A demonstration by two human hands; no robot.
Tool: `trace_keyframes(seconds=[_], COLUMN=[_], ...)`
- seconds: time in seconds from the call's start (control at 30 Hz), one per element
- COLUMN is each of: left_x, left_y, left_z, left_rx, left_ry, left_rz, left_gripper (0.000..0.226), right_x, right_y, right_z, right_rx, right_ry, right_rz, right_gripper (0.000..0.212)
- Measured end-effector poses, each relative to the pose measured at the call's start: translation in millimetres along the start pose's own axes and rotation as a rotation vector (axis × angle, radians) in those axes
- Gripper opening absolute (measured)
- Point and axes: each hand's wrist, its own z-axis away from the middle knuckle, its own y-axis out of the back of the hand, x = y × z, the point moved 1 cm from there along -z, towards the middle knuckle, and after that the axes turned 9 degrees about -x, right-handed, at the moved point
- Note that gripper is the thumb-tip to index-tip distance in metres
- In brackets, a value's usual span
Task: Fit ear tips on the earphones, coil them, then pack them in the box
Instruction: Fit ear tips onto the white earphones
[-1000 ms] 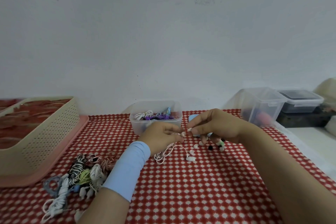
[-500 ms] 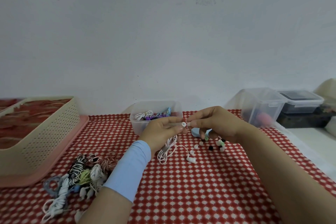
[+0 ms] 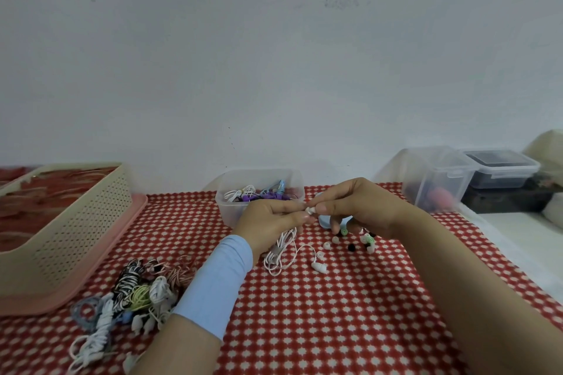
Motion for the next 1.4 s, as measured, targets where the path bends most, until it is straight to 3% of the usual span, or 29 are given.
trace_keyframes(seconds=[0.97, 1.2, 1.4], left_x=[6, 13, 14], left_y=[5, 7, 4], left_z=[7, 8, 8], left_rx=[0.047, 0.103, 0.123], left_ry=[-0.052, -0.097, -0.147], left_rz=[-0.035, -0.227, -0.347], left_gripper=[0.015, 0.015, 0.017], right_x=[4, 0, 4], right_y=[-7, -7, -9], right_z=[-8, -6, -9], right_rx=[0.012, -0.010, 0.076], right_ry=[-0.017, 0.012, 0.069], right_rz=[-0.028, 0.044, 0.083], right_gripper=[0.012, 0.014, 0.012])
